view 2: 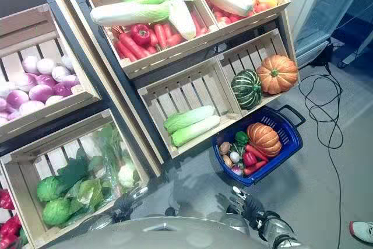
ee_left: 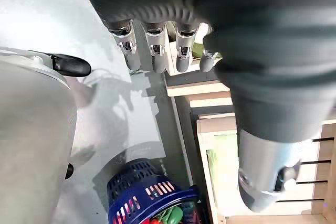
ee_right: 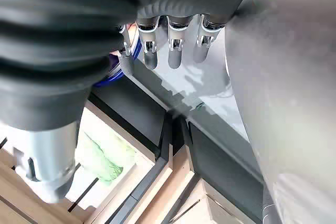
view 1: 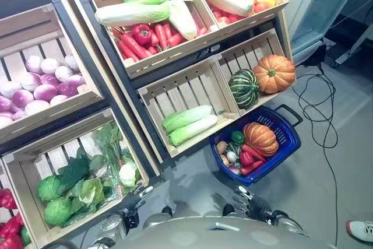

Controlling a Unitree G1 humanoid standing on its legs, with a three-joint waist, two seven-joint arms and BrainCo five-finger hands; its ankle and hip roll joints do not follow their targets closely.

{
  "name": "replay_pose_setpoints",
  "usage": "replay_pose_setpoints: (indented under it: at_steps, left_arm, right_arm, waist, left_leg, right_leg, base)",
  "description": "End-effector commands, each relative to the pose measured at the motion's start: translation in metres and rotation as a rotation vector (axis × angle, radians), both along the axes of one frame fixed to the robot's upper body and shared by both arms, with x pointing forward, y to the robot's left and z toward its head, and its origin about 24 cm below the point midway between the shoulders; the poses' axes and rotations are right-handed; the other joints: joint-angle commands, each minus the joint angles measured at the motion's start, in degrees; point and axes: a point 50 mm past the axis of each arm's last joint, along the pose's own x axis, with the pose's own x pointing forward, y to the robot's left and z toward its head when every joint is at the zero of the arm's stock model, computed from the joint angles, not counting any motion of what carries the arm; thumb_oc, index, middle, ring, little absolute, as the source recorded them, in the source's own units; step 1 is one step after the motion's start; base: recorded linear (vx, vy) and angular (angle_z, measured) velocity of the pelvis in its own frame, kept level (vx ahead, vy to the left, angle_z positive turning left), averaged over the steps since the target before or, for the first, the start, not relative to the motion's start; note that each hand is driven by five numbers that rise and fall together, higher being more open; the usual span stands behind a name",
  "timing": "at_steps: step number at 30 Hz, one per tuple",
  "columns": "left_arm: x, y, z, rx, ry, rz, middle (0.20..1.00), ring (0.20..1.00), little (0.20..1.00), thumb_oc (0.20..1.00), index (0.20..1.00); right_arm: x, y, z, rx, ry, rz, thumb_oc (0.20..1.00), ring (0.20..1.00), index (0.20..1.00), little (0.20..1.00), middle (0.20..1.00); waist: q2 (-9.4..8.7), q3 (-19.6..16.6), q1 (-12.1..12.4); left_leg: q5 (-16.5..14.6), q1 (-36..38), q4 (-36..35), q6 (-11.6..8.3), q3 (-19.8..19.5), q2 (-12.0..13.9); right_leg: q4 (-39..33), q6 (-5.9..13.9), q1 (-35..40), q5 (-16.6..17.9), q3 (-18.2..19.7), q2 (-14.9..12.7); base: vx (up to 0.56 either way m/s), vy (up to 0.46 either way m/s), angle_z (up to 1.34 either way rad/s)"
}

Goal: Pick up fruits and vegetables into the basket

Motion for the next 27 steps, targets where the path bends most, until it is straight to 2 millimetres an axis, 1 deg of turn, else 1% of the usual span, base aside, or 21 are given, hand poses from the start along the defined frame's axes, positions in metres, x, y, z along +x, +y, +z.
replay_pose_setpoints:
  at_steps: [1,13,15,19,20,21,22,24,25,27]
  left_arm:
    - [0.015,-0.002,0.001,-0.006,-0.019,0.013,1.000,1.000,1.000,1.000,1.000]
    - [0.020,-0.001,0.003,0.021,-0.046,-0.009,1.000,1.000,1.000,1.000,1.000]
    - [0.023,0.000,0.005,0.047,-0.057,-0.014,1.000,1.000,1.000,1.000,1.000]
    - [0.034,0.005,0.011,0.086,-0.124,0.005,1.000,1.000,1.000,1.000,1.000]
    - [0.039,0.006,0.014,0.096,-0.158,0.019,1.000,1.000,1.000,1.000,1.000]
    - [0.053,0.012,0.023,0.111,-0.232,0.045,1.000,1.000,1.000,1.000,1.000]
    - [0.057,0.013,0.026,0.117,-0.258,0.049,1.000,1.000,1.000,1.000,1.000]
    - [0.068,0.023,0.041,0.155,-0.393,0.037,1.000,1.000,1.000,1.000,1.000]
    - [0.071,0.025,0.044,0.159,-0.426,0.030,1.000,1.000,1.000,1.000,1.000]
    - [0.088,0.028,0.065,0.189,-0.571,0.006,1.000,1.000,1.000,1.000,1.000]
  right_arm:
    - [0.007,0.008,-0.002,0.009,0.022,0.038,1.000,1.000,1.000,1.000,1.000]
    - [0.008,0.008,-0.002,-0.001,0.015,0.041,1.000,1.000,1.000,1.000,1.000]
    - [0.010,0.006,-0.001,-0.029,-0.008,0.050,1.000,1.000,1.000,1.000,1.000]
    - [0.022,0.001,0.004,-0.085,-0.084,0.044,1.000,1.000,1.000,1.000,1.000]
    - [0.027,0.000,0.006,-0.092,-0.112,0.039,1.000,1.000,1.000,1.000,1.000]
    - [0.037,-0.003,0.011,-0.114,-0.170,0.033,1.000,1.000,1.000,1.000,1.000]
    - [0.040,-0.003,0.013,-0.123,-0.186,0.031,1.000,1.000,1.000,1.000,1.000]
    - [0.053,-0.013,0.022,-0.133,-0.282,-0.011,1.000,1.000,1.000,1.000,1.000]
    - [0.056,-0.015,0.025,-0.141,-0.307,-0.021,1.000,1.000,1.000,1.000,1.000]
    - [0.071,-0.020,0.037,-0.164,-0.411,-0.062,1.000,1.000,1.000,1.000,1.000]
  waist:
    - [-1.83,1.9,0.0]
    - [-1.82,1.9,-0.1]
    - [-1.78,2.0,-0.1]
    - [-1.78,2.3,-0.1]
    - [-1.80,2.4,-0.2]
    - [-1.86,2.7,-0.2]
    - [-1.86,2.8,-0.2]
    - [-2.39,3.2,0.1]
    - [-2.44,3.3,0.2]
    - [-2.49,4.1,0.5]
  left_leg:
    - [-3.0,-1.7,0.7,0.86,1.3,0.1]
    - [-3.0,-1.7,0.6,0.82,1.3,0.2]
    - [-3.0,-1.8,0.6,0.76,1.3,0.2]
    - [-2.8,-2.1,0.7,0.61,1.1,0.4]
    - [-2.8,-2.2,0.7,0.59,1.1,0.4]
    - [-2.8,-2.4,0.8,0.61,1.1,0.5]
    - [-2.7,-2.4,0.8,0.62,1.1,0.6]
    - [-2.8,-3.1,0.9,0.93,1.2,0.6]
    - [-2.8,-3.3,0.9,0.96,1.1,0.5]
    - [-2.7,-3.9,0.9,1.08,0.9,0.6]
  right_leg:
    - [3.3,2.91,1.9,-4.5,-1.5,-3.3]
    - [3.2,2.98,1.8,-4.5,-1.5,-3.3]
    - [3.3,3.02,1.7,-4.5,-1.5,-3.4]
    - [3.5,3.09,1.3,-4.4,-1.3,-3.4]
    - [3.7,3.12,1.2,-4.4,-1.2,-3.5]
    - [3.8,3.14,0.9,-4.5,-1.0,-3.5]
    - [3.9,3.14,0.8,-4.5,-0.9,-3.5]
    - [4.1,2.99,0.1,-4.7,-0.8,-3.4]
    - [4.2,2.96,0.0,-4.7,-0.8,-3.3]
    - [4.7,2.90,-0.6,-4.8,-0.8,-3.3]
  base:
    - [0.50,0.044,0.64]
    - [0.00,0.000,0.00]
    - [0.00,0.000,0.00]
    - [0.00,0.000,0.00]
    - [0.00,0.000,0.00]
    - [0.00,0.000,0.00]
    - [0.00,0.000,0.00]
    - [-0.01,-0.038,-0.01]
    - [-0.01,-0.043,-0.04]
    - [0.00,0.000,0.00]
